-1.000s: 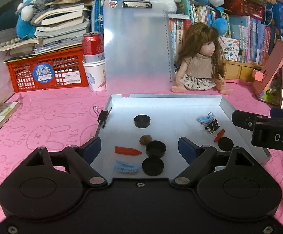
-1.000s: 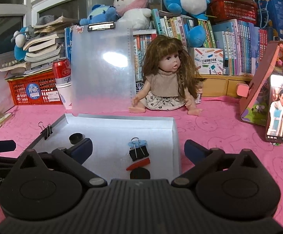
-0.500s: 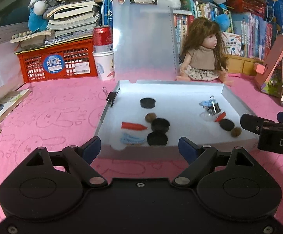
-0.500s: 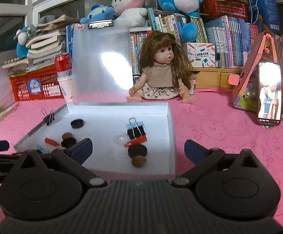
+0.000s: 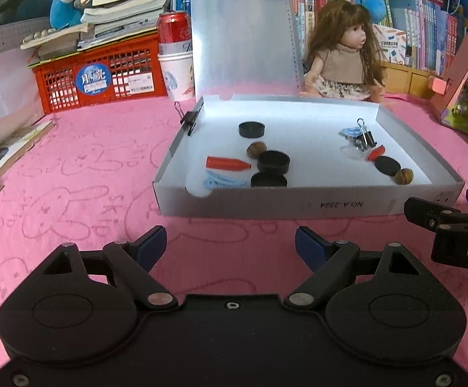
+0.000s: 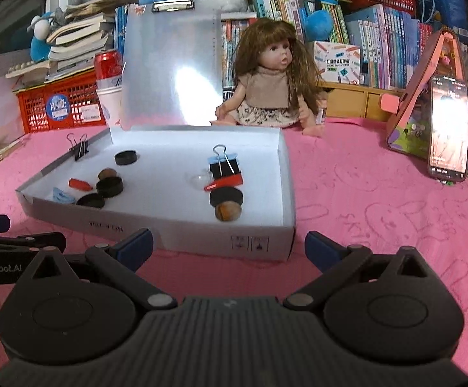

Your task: Organize rigid objects

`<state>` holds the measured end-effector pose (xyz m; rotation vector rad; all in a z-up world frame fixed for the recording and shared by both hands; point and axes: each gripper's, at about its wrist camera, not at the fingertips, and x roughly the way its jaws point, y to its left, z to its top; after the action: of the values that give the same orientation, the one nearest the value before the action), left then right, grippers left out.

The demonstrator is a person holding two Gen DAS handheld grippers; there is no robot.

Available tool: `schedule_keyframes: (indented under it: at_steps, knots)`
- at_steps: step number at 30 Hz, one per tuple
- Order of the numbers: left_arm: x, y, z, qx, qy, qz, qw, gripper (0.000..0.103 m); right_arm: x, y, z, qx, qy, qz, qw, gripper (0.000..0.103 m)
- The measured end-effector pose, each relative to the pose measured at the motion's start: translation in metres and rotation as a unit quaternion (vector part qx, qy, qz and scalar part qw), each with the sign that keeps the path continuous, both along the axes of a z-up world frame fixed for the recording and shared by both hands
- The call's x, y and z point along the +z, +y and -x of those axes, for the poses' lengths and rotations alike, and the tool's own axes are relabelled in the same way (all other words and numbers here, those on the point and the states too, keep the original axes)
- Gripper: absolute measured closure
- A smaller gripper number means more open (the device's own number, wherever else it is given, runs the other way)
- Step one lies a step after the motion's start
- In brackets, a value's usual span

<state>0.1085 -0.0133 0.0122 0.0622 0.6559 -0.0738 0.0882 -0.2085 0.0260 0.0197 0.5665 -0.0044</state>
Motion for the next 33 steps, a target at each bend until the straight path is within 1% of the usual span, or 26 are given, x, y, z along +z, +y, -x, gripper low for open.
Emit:
schedule_keyframes:
  at_steps: [3, 7, 11, 15, 18, 21, 33]
  knots:
    - [-0.004, 0.002, -0.001, 0.005, 0.010, 0.006, 0.9999, 0.016, -0.005, 0.001, -0.001, -0.003, 0.011, -0.001, 1.000, 0.000]
    - [-0.006, 0.005, -0.001, 0.006, 0.007, 0.011, 0.9999, 0.013, -0.007, 0.000, -0.001, -0.003, 0.018, -0.004, 1.000, 0.000]
    - [-0.008, 0.006, -0.001, 0.008, 0.006, 0.015, 0.9998, 0.010, -0.010, 0.001, -0.004, 0.007, 0.035, -0.001, 0.999, 0.000]
    - [-0.008, 0.007, -0.001, 0.006, 0.004, 0.015, 0.9999, 0.009, -0.012, 0.005, -0.007, 0.015, 0.049, 0.010, 0.999, 0.000]
    - [-0.009, 0.007, -0.002, 0.003, 0.005, 0.016, 0.9998, 0.007, -0.012, 0.006, -0.006, 0.015, 0.049, 0.014, 0.999, 0.000]
    - [-0.009, 0.006, -0.004, -0.005, 0.009, 0.018, 0.9998, 0.000, -0.012, 0.006, -0.006, 0.014, 0.050, 0.011, 0.999, 0.000]
    - [-0.010, 0.005, -0.004, -0.003, 0.007, 0.021, 0.9998, 0.000, -0.012, 0.006, -0.007, 0.014, 0.050, 0.011, 0.999, 0.000]
